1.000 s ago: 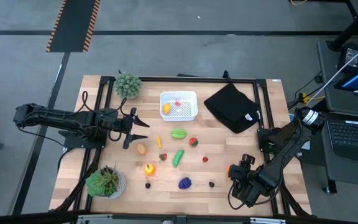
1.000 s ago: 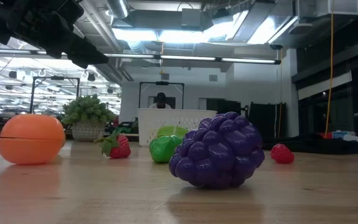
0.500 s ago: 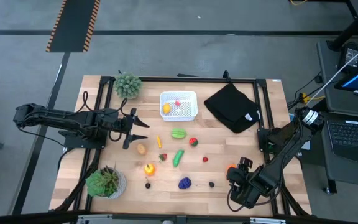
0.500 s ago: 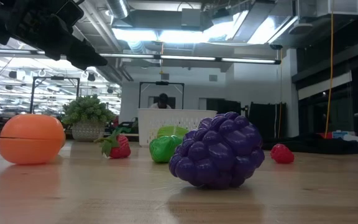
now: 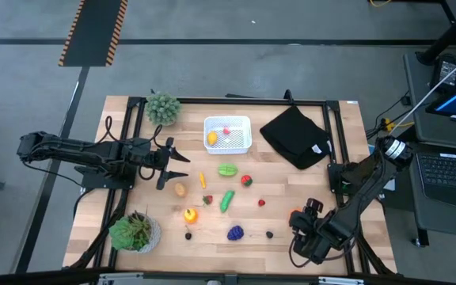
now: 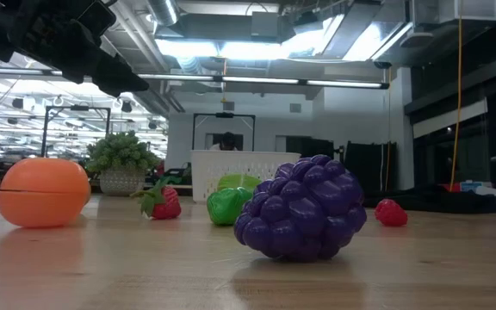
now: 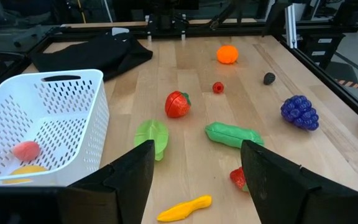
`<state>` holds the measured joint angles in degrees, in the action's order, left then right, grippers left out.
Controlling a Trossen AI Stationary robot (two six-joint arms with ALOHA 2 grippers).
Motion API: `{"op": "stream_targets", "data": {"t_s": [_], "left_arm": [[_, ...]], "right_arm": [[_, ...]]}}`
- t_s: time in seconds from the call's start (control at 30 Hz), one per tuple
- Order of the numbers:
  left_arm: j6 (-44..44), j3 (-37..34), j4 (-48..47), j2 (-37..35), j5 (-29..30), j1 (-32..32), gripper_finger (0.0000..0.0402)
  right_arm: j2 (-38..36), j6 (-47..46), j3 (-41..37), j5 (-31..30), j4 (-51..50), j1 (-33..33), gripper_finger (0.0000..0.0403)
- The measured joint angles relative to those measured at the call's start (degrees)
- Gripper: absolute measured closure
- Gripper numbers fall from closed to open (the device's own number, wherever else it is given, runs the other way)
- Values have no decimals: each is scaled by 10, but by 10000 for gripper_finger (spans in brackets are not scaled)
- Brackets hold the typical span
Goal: Pick and placing Produce into tupperware
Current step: Put the pumpkin into the white bin
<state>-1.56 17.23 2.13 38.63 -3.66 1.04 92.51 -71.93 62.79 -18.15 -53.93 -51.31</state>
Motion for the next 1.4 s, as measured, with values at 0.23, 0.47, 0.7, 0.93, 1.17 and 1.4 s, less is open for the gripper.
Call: {"op": "stream_targets", "data": {"t_s": [0.23, 0.47, 0.7, 0.93, 1.17, 1.4], "left_arm": [[0, 0, 0, 0, 0, 0, 171], [1, 0, 0, 0, 0, 0, 171], [1, 0, 0, 0, 0, 0, 171], [1, 0, 0, 0, 0, 0, 171], [1, 0, 0, 0, 0, 0, 171], [1, 0, 0, 0, 0, 0, 171]], "right_arm": [[0, -21, -35, 4, 13, 15, 119], [1, -24, -58, 28, 22, 21, 70], [1, -15, -71, 33, 19, 21, 66], [0, -15, -97, 33, 49, 21, 67], [0, -15, -128, 33, 92, 30, 67], [0, -14, -153, 33, 114, 39, 67]]}}
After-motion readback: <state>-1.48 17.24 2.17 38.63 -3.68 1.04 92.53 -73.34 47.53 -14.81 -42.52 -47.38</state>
